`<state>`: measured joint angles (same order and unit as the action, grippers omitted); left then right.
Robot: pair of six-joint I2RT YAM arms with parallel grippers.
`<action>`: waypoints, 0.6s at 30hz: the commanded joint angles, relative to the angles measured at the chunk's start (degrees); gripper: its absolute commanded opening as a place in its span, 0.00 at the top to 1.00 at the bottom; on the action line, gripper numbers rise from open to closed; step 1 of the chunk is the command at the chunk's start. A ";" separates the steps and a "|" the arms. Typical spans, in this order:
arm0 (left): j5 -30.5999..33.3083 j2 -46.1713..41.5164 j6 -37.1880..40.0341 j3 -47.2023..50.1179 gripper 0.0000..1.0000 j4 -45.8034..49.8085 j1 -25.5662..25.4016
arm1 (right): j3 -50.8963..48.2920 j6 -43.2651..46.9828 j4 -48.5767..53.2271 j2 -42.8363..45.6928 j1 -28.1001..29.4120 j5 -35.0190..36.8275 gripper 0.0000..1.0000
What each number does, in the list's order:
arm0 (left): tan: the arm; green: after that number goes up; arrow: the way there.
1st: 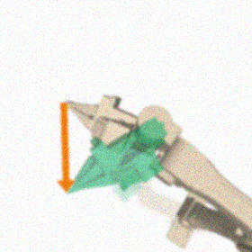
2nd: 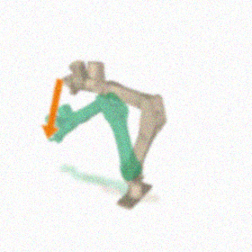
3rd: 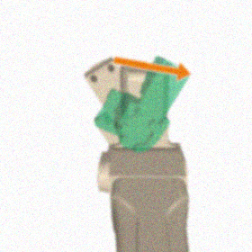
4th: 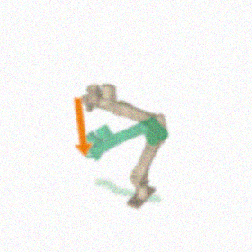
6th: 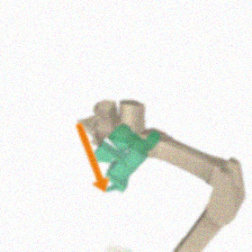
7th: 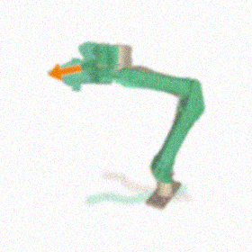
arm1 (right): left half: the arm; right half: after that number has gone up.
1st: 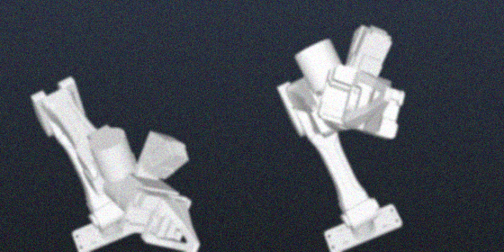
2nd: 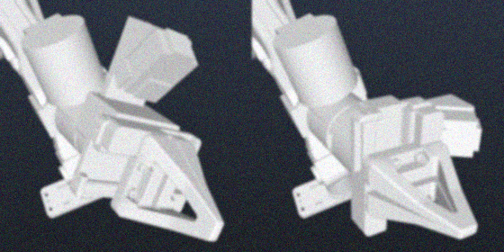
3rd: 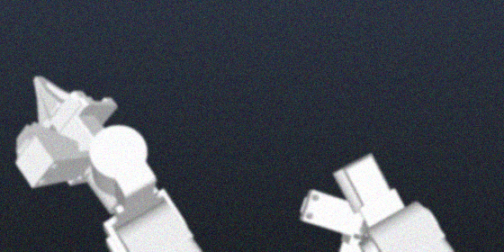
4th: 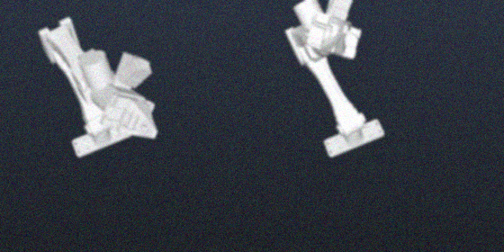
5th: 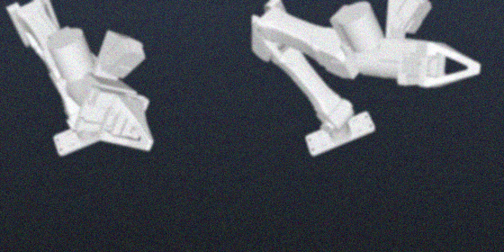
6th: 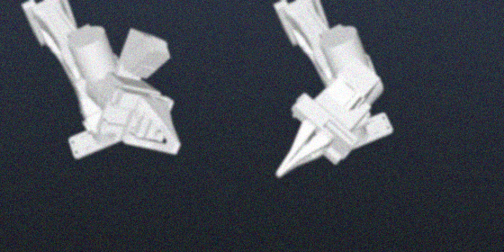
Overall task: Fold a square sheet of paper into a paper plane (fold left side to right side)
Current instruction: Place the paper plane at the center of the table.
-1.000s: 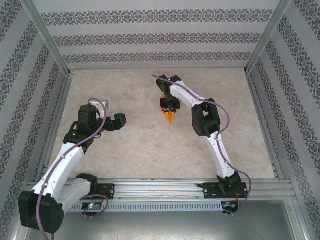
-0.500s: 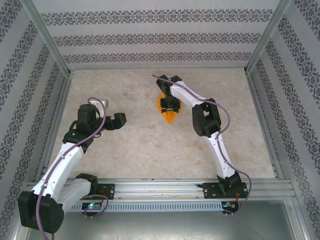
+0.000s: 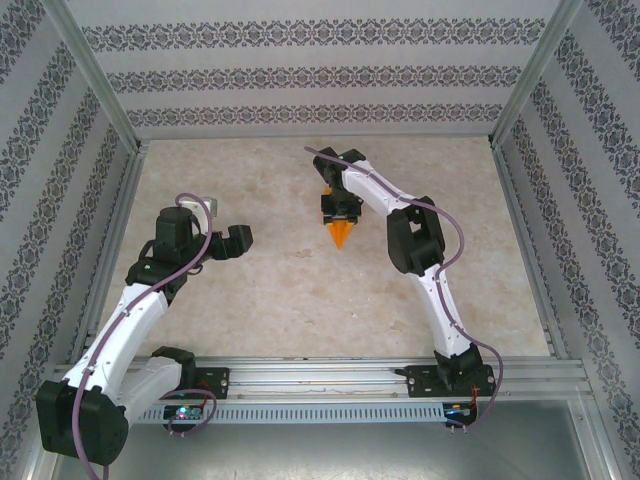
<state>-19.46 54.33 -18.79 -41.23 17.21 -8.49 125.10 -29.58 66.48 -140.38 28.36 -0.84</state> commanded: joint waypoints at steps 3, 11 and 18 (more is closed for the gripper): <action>-0.20 -0.05 0.71 -2.05 0.02 0.79 0.93 | -1.28 1.00 1.68 3.25 0.27 0.97 0.57; -0.10 -0.26 0.53 -2.58 0.02 0.90 0.93 | -2.99 1.37 1.81 6.12 0.32 1.60 0.57; 0.54 -0.58 -0.56 -2.14 0.01 0.56 0.94 | -6.34 2.43 0.80 11.22 0.46 1.12 0.54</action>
<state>-19.44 54.30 -18.85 -42.02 17.26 -8.49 120.53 -28.29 66.67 -133.82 28.36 -0.80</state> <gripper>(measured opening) 0.993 0.451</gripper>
